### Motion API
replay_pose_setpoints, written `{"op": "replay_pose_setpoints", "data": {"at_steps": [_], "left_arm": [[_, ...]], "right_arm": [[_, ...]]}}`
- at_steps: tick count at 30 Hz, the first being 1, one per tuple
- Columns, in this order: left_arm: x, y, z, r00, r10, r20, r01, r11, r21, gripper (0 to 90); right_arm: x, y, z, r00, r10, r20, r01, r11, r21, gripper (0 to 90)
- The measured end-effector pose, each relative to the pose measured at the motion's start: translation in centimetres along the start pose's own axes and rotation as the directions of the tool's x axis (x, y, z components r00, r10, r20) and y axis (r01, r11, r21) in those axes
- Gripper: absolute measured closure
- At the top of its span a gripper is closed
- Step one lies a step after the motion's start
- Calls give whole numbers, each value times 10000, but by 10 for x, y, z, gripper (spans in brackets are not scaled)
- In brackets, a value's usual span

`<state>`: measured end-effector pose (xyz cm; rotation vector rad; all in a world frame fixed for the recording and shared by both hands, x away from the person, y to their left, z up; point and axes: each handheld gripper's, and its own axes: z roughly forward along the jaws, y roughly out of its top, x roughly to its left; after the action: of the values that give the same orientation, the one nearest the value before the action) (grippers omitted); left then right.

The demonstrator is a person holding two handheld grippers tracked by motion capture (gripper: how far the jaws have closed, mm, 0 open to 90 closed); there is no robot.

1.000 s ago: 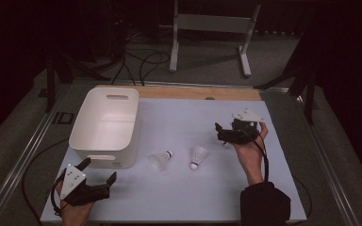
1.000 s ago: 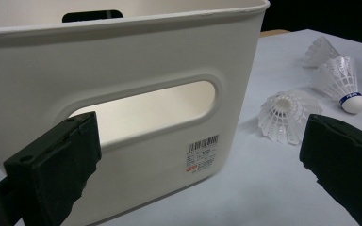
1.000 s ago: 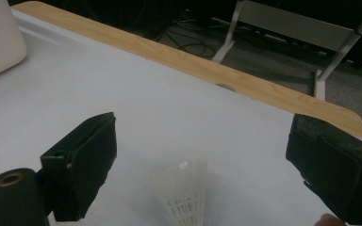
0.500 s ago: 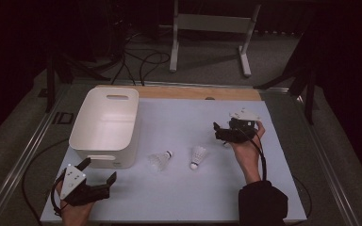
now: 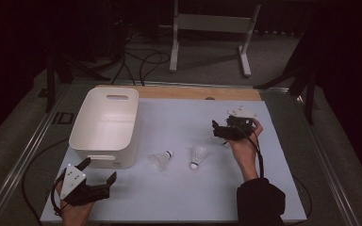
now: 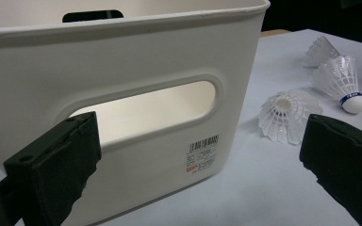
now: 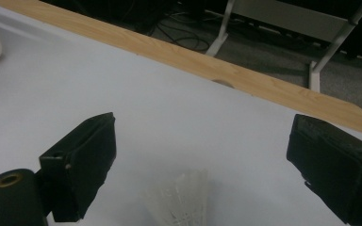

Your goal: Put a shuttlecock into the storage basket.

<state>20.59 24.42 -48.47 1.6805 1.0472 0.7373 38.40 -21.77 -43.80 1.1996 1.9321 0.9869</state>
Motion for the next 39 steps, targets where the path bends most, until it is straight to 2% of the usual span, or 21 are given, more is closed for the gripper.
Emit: {"op": "replay_pose_setpoints", "data": {"at_steps": [15, 25, 33, 34, 39], "left_arm": [[0, 0, 0, 10000, -2, 10, 2, 10000, 17, 1], [0, 0, 0, 10000, -11, 21, 11, 10000, -7, 1], [0, 0, 0, 10000, -6, 31, 6, 10000, -6, 1], [0, 0, 0, 10000, -3, 30, 3, 10000, -16, 1], [0, 0, 0, 10000, -17, 32, 17, 10000, -40, 1]], "right_arm": [[-4, 7, 15, 9996, 164, 238, -174, 9989, 430, 89], [-6, 3, 25, 9994, 126, 312, -153, 9960, 876, 89], [-8, -1, 33, 9994, 152, 316, -191, 9917, 1273, 93], [-8, -2, 36, 9995, 163, 261, -200, 9890, 1467, 100], [-8, -4, 41, 9995, 55, 296, -102, 9870, 1607, 100]]}}
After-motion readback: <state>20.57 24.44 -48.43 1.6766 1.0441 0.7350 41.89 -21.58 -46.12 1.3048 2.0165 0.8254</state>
